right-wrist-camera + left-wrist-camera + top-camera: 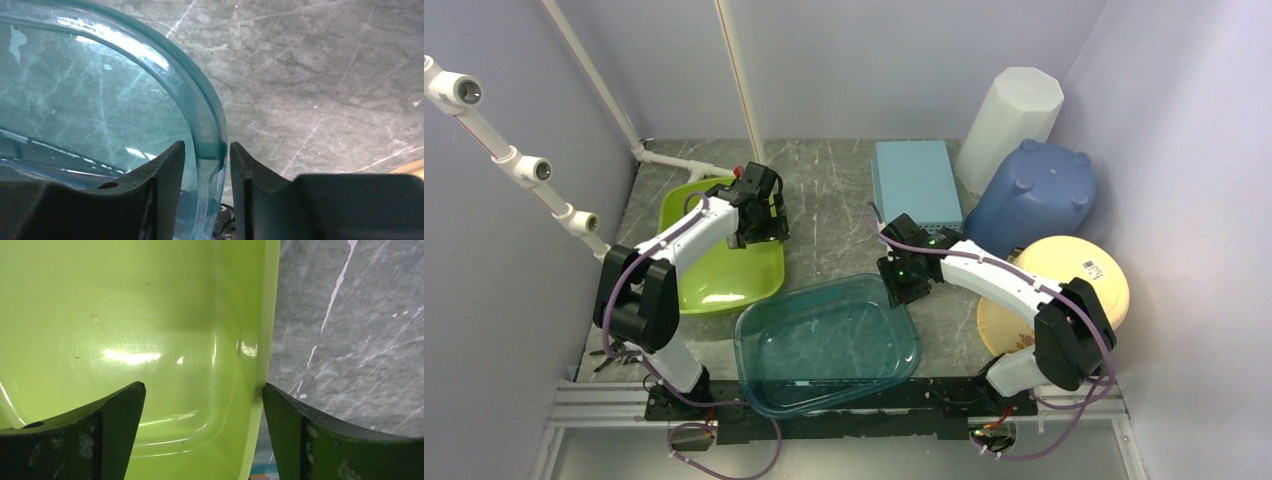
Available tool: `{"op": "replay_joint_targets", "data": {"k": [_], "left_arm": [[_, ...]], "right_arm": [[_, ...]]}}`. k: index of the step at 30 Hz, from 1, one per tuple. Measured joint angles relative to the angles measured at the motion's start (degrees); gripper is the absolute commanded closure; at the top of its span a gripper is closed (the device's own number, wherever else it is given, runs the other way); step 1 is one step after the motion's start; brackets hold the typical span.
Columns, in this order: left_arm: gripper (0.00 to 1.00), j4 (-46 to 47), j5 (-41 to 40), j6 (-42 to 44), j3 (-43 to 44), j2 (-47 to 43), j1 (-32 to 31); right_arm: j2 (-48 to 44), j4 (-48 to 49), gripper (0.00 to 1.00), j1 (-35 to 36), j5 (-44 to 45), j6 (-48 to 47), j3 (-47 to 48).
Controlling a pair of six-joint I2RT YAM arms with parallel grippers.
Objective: Turn the large container upside down
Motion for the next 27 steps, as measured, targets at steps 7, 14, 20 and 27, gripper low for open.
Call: {"op": "replay_joint_targets", "data": {"k": [7,14,20,27], "left_arm": [[0.08,-4.48,4.17,5.84,-0.02,-3.19,0.66],[0.06,-4.92,13.99,11.91,0.00,-12.00,1.05],[0.06,-5.18,24.85,17.31,0.24,-12.98,1.07],[0.07,-8.33,38.71,25.51,4.04,-9.70,1.09]], "right_arm": [[1.77,5.03,0.29,0.00,-2.36,0.94,-2.05],[3.87,7.96,0.74,-0.96,-4.96,-0.42,-3.19],[1.70,8.17,0.95,-1.22,-4.92,-2.64,-3.39],[-7.98,6.82,1.00,-0.83,-4.83,-6.49,-3.41]]}}
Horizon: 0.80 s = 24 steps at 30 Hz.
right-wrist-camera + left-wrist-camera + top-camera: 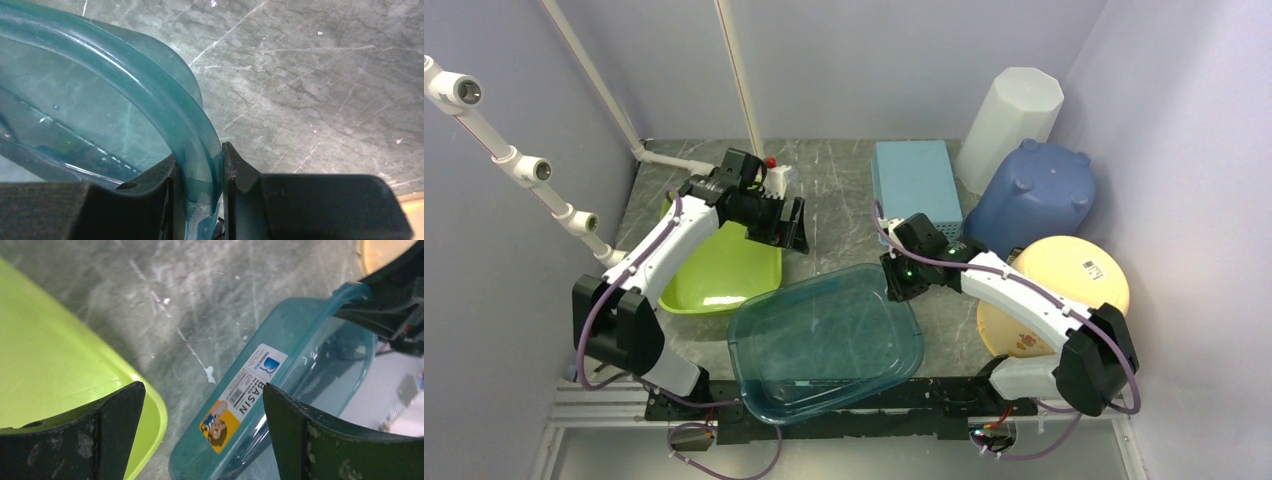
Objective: Turn the large container upside down
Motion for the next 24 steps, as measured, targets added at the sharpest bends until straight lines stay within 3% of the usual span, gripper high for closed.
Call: {"op": "replay_joint_targets", "data": {"k": [13,19,21,24], "left_arm": [[0.06,-9.94,23.71,13.09,4.72,4.22,-1.66],[0.09,-13.18,22.45,14.56,4.92,4.11,-6.43],[0.15,-13.49,21.07,14.64,4.92,4.11,-7.65],[0.35,-13.70,19.58,14.60,5.01,4.11,-8.48]], "right_arm": [[-4.94,-3.89,1.00,0.61,6.80,-1.18,2.45],[-10.29,-2.08,1.00,0.59,8.39,-1.81,2.45],[-12.48,-1.84,1.00,0.61,8.26,-3.06,2.43],[-14.88,-1.40,1.00,0.83,8.28,-4.59,2.40]]}}
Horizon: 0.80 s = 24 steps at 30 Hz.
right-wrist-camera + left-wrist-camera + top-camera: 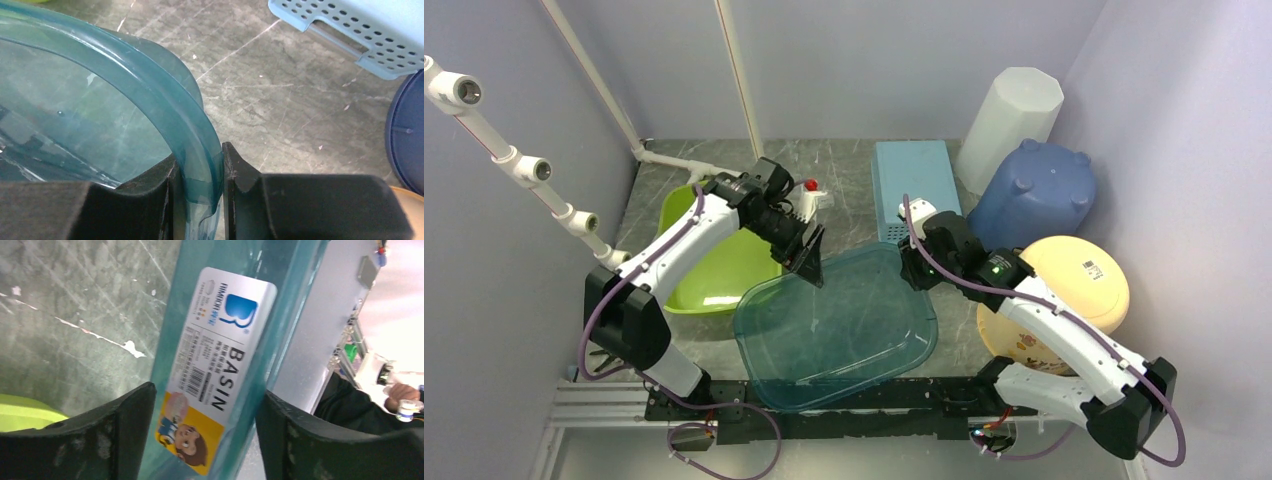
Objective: Turn the large container upside down
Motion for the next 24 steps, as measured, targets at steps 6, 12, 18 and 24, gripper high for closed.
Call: {"op": "replay_joint_targets", "data": {"k": [6,12,18,24], "left_arm": [[0.83,-1.31,-4.15,0.74,3.72,-0.04,-2.08],[0.97,-3.63,-9.40,2.69,6.88,-0.57,-5.75],[0.97,-2.82,-15.65,1.22,6.93,-1.62,-7.50],[0.97,2.80,-27.93,-8.52,4.00,-6.58,-8.90]], "right_arm": [[-0.46,1.51,1.00,-0.07,1.95,-0.09,0.04],[1.73,1.66,1.00,-0.39,3.54,1.09,1.33],[4.11,1.16,0.57,-0.37,4.35,3.48,2.49],[5.55,-0.48,0.11,-0.61,11.69,13.07,4.79]]}}
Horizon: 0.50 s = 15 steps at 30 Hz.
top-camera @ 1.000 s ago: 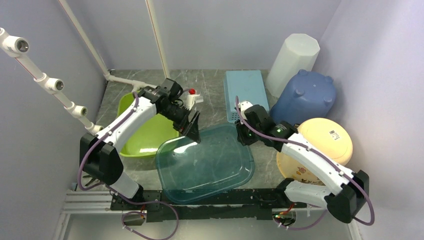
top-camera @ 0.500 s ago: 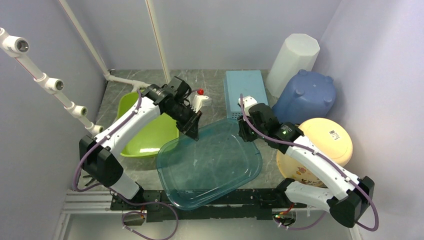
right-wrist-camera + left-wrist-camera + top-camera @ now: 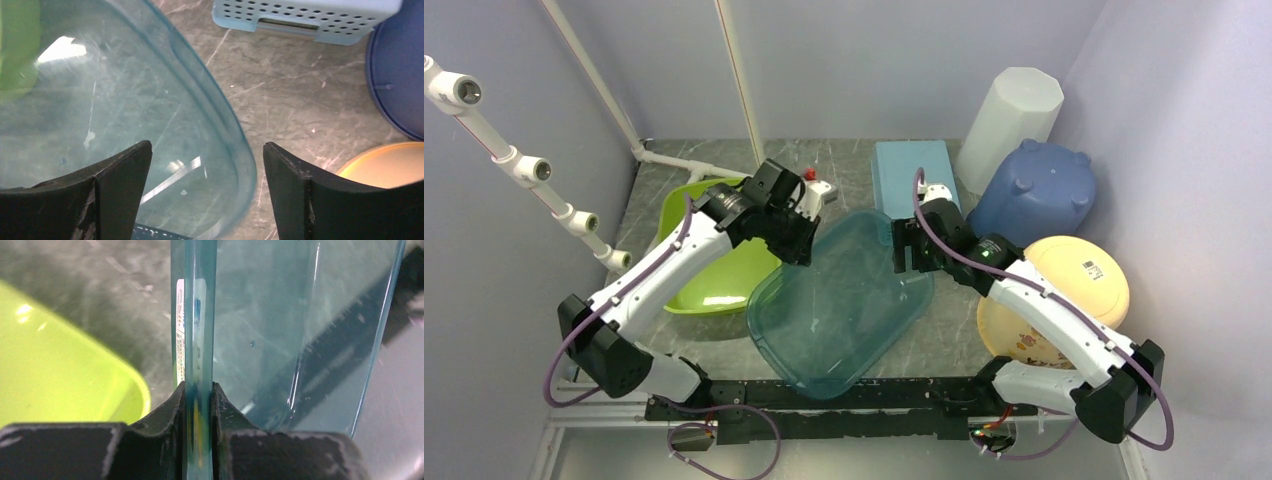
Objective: Turn the large container upside down
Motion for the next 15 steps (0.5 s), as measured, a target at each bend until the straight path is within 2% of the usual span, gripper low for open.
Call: {"op": "replay_joint_targets", "data": {"k": [6,10,15], "left_arm": [[0.97,3.32,-19.08,-8.20,-1.86,-2.21,-2.10],[0.97,0.85,-31.12,-11.30,0.31,-0.28,-8.94],[0.97,-7.13,-45.94,-19.52,8.66,5.88,-17.86]], "right_arm": [[-4.57,-3.61,0.12,-1.09,2.91,11.28,0.57],[-9.70,-3.96,0.17,-1.42,1.03,17.18,-0.33],[-12.09,-2.32,0.21,-1.42,-3.30,23.91,-6.36]]}}
